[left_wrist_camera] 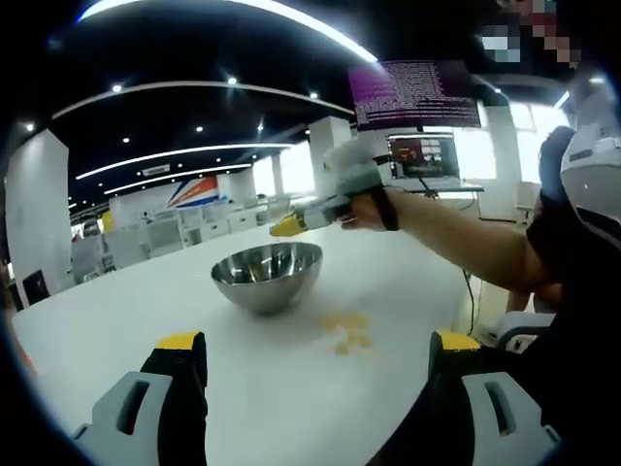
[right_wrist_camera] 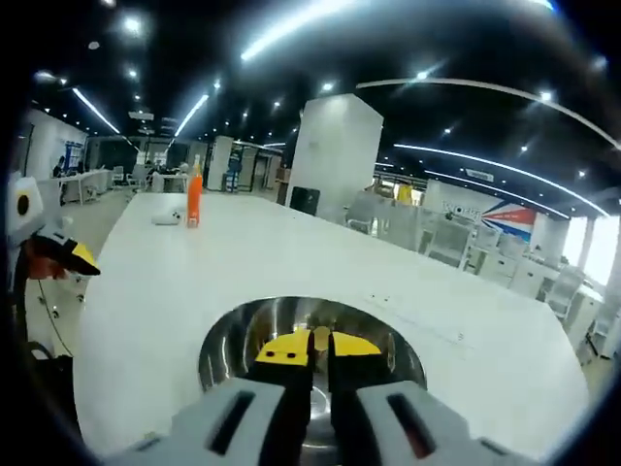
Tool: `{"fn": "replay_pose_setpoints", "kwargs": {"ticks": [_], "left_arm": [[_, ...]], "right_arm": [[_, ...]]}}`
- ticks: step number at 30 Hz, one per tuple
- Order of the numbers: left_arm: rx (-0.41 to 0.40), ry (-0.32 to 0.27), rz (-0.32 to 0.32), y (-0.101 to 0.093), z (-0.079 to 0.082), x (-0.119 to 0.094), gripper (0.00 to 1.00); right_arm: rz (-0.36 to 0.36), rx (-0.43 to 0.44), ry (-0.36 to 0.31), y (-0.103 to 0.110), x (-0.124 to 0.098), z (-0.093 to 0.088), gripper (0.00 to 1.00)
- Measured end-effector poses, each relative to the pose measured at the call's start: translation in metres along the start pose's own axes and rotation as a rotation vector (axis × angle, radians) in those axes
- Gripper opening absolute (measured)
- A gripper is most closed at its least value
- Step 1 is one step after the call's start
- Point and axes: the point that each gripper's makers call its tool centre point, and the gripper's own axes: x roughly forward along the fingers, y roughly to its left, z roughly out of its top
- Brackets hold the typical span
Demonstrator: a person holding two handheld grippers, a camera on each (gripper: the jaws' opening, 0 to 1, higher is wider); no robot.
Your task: Pick up the QQ candy scattered on the table and place it into the stainless steel bowl on the table
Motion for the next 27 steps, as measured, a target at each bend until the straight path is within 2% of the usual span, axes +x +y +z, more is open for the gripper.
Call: {"fn": "replay_pose_setpoints", "kwargs": {"ticks": [7,23,25,27], "left_arm": [[-0.003,0.000,0.000,0.000,0.000,-0.001,0.95],[-0.003,0.008,0.008,0.001,-0.003,-0.003,0.95],[-0.004,0.008,0.008,0.002,-0.003,-0.003,0.95],[-0.002,0.006,0.009,0.002,-0.002,-0.004,0.95]], "right_arm": [[-0.004,-0.004,0.046,0.003,0.005,-0.014,0.06],[-0.010,-0.003,0.067,0.006,0.004,-0.021,0.07],[-0.015,-0.018,0.060,0.004,0.004,-0.020,0.08],[-0.018,-0.027,0.056,0.004,0.004,-0.019,0.14]]}}
